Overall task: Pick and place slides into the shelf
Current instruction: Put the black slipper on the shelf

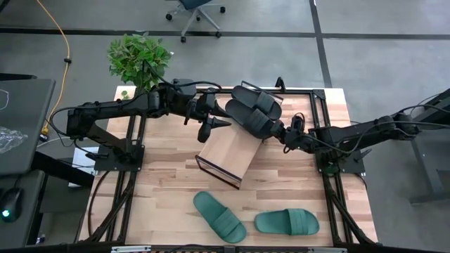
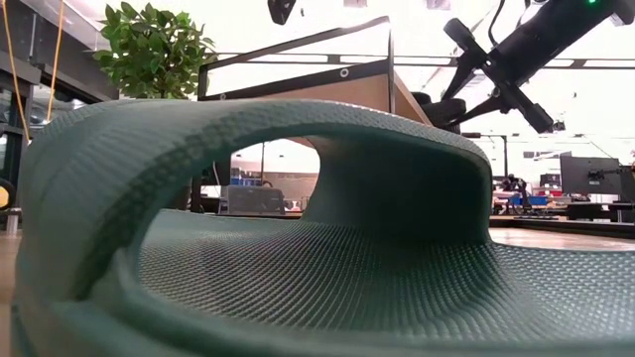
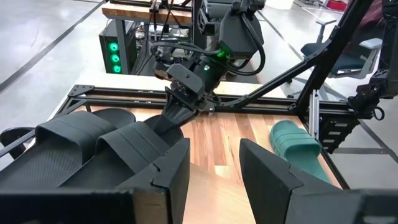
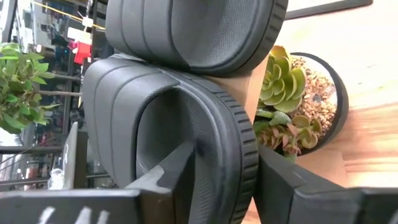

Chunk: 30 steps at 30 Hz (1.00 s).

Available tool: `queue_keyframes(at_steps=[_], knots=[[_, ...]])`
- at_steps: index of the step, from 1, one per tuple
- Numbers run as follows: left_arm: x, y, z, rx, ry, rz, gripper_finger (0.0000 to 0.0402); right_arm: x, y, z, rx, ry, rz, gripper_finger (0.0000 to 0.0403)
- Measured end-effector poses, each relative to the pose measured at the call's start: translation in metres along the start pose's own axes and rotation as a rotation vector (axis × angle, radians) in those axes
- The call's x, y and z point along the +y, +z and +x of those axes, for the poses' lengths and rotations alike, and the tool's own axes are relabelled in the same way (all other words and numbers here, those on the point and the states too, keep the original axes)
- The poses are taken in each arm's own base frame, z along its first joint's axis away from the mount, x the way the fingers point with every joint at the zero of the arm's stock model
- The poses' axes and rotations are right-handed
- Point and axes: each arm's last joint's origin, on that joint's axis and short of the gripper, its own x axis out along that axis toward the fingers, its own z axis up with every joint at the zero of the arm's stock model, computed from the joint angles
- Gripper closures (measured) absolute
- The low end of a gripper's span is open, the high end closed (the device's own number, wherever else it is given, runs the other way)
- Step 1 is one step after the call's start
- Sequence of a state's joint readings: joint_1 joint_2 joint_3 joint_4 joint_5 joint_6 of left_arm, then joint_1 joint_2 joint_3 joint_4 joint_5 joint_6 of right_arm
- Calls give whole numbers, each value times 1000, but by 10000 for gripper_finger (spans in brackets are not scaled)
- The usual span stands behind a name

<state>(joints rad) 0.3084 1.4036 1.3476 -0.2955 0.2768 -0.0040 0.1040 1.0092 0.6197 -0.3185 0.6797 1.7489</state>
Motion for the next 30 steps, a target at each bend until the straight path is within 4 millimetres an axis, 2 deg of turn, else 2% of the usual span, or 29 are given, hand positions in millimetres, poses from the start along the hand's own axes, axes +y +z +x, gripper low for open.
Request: queue_keyframes(at_steps=[14,30], knots=[[0,0,0,0,0,0,273,-4,2,0,-47,-32,-40,241],[0,0,0,1,0,-1,273,-2,12,-11,-113,6,-99,240]])
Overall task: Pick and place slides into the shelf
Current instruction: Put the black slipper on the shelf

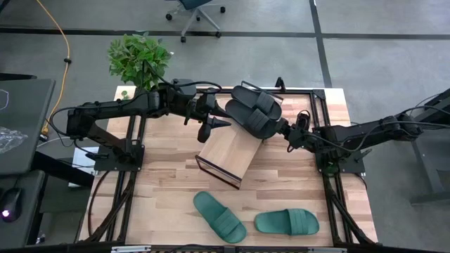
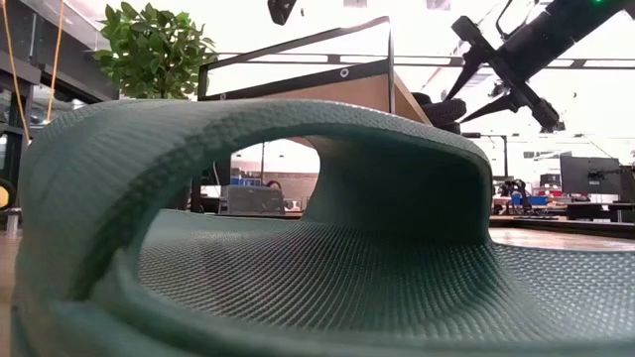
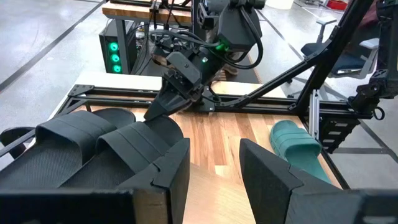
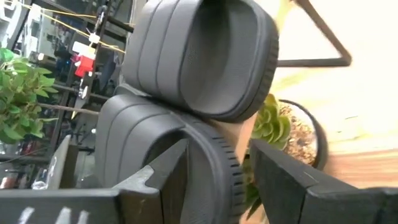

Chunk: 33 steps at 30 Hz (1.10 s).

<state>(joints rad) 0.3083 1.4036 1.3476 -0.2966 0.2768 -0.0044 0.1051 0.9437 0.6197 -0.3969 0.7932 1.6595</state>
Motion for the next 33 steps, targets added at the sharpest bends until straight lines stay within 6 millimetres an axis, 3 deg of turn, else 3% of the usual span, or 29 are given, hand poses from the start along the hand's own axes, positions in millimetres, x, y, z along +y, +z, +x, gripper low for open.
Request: queue_keyframes(at_steps=[9,22,33], knots=[[0,-2,0,25,0,-7,273,-8,6,-5,-9,-51,-26,240],[0,-5,0,54,8,-15,273,4,5,-7,-43,53,-149,262],[1,-6,0,57,26,-15,273,17,4,-7,26,153,-153,278]])
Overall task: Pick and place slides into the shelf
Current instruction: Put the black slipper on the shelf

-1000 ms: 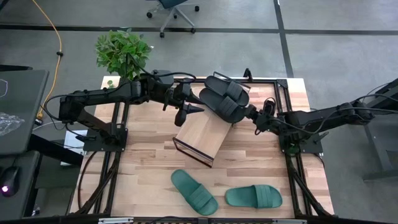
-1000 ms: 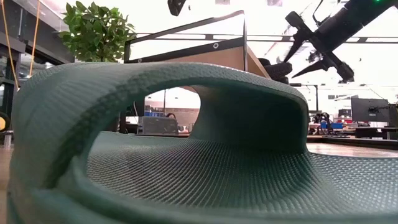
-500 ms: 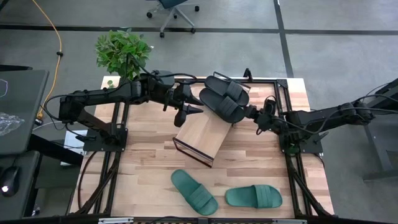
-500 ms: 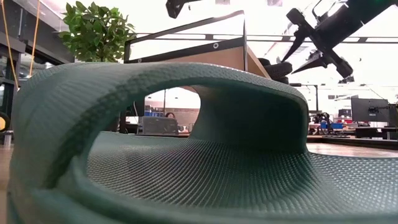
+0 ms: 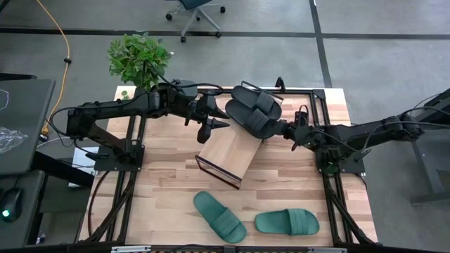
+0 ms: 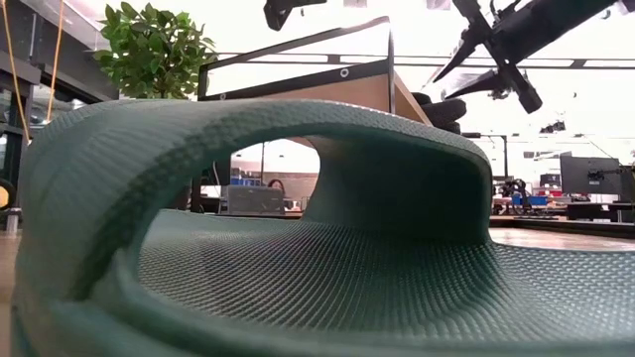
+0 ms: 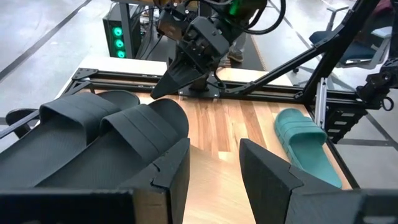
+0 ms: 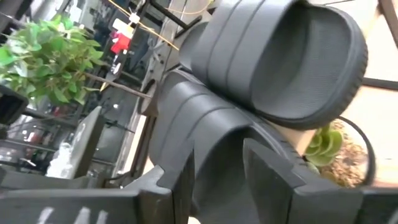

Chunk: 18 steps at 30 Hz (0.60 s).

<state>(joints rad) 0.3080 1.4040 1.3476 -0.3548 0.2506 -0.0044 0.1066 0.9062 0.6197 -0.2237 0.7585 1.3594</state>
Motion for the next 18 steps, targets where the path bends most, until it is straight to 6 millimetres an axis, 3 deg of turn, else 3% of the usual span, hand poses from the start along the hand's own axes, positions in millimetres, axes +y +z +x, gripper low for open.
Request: queue_keyframes(at_steps=[18], knots=[[0,0,0,0,0,0,273,1,18,18,116,50,19,286]])
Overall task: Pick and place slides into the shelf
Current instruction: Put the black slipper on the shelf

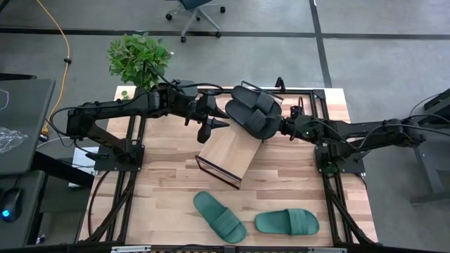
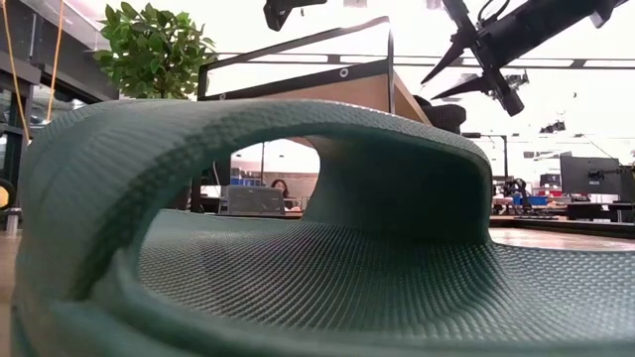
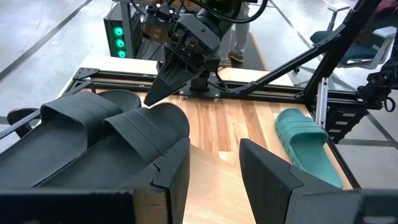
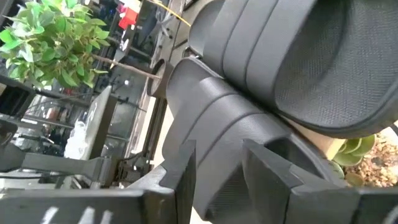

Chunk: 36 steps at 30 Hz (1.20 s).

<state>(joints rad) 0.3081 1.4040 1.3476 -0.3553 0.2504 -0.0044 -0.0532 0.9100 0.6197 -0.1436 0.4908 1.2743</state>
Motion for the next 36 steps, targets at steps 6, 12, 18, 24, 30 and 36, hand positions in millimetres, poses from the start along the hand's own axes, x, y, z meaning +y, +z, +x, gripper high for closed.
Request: queue_keyframes(at_steps=[6,12,18,24,30,36], knots=[[0,0,0,0,6,1,273,-2,5,3,-1,-7,-7,286],[1,-1,0,6,19,7,273,4,10,2,-44,45,-53,286],[1,-2,0,16,19,15,273,-2,11,-13,43,32,-55,286],[1,-2,0,16,19,23,273,-9,5,-39,144,24,-61,286],[1,-2,0,22,19,21,273,-17,-2,-53,281,-10,-22,286],[1,-4,0,41,22,17,273,-18,-11,-44,297,-69,-22,286]])
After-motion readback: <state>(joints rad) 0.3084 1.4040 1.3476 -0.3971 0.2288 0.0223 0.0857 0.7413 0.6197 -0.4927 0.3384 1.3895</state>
